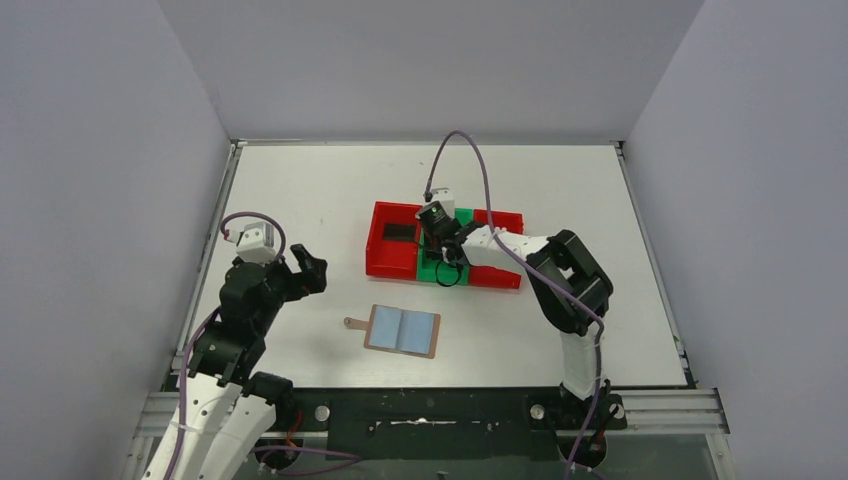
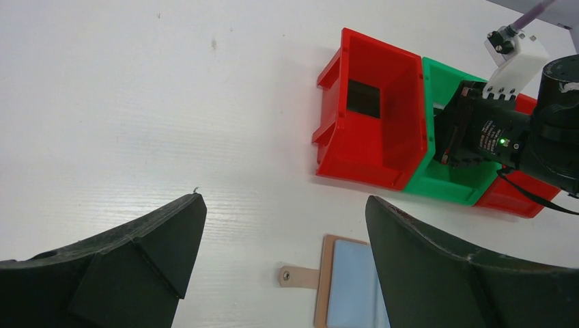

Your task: Take the credit cards out of the card holder

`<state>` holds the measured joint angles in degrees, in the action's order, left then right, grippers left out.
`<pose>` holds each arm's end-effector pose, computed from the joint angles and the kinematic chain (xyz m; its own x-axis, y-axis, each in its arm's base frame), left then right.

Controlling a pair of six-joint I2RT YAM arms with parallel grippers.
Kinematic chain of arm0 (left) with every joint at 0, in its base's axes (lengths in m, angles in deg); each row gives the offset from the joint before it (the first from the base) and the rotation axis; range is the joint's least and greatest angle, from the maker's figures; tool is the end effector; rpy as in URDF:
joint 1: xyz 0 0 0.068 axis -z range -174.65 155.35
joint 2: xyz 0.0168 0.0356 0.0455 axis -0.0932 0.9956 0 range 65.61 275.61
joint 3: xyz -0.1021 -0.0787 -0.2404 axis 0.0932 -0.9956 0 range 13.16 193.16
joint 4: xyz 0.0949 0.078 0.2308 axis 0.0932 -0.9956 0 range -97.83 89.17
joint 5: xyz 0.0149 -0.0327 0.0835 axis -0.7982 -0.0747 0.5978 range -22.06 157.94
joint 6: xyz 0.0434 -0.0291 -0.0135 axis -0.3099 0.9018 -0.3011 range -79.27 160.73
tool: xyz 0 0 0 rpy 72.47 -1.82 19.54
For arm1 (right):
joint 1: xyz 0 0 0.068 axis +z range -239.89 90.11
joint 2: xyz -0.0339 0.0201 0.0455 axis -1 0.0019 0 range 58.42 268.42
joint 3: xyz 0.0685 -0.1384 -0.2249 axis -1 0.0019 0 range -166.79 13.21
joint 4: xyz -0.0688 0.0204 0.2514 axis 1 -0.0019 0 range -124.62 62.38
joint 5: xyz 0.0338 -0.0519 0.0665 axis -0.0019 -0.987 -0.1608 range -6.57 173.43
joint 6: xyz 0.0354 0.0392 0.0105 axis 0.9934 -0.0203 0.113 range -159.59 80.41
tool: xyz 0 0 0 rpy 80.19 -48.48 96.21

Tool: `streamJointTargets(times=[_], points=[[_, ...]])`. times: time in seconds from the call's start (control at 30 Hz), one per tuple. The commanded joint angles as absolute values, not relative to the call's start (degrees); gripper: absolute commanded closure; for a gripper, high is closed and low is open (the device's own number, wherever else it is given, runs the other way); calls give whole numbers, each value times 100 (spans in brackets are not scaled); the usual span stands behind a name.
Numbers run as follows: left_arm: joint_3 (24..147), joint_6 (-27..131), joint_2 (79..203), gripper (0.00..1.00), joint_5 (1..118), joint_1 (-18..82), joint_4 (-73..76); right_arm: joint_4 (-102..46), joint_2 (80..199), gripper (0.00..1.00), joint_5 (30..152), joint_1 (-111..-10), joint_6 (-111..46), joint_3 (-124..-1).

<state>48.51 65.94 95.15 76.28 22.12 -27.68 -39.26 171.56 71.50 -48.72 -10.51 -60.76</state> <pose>0.1259 -0.0326 0.2888 -0.3773 -0.3265 -0.8666 -0.0053 0.9365 -0.3505 0.3212 0.2713 0.1638 -0.7751 -0.0462 -0.6301 -0.1935 0.9668 0.1670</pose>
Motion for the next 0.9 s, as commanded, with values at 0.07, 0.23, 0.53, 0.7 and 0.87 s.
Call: streamJointTargets(times=[0.07, 0.23, 0.53, 0.7, 0.87], points=[[4869, 6516, 9487, 11, 7554, 2185, -2588, -3783, 17208, 97, 6928, -4904, -970, -6323], [4874, 6516, 9485, 11, 7560, 2179, -2588, -3797, 17301, 97, 6667, -4928, -979, -6381], [4869, 6516, 9488, 11, 7558, 2180, -2589, -3465, 17438, 98, 6448, -5072, -1006, -6474], [4872, 6514, 9491, 11, 7561, 2185, -2588, -3533, 17372, 98, 6549, -5088, -1032, -6539], [4869, 6508, 9516, 11, 7535, 2175, -2577, -3370, 16799, 89, 6663, -4976, -1043, -6170]])
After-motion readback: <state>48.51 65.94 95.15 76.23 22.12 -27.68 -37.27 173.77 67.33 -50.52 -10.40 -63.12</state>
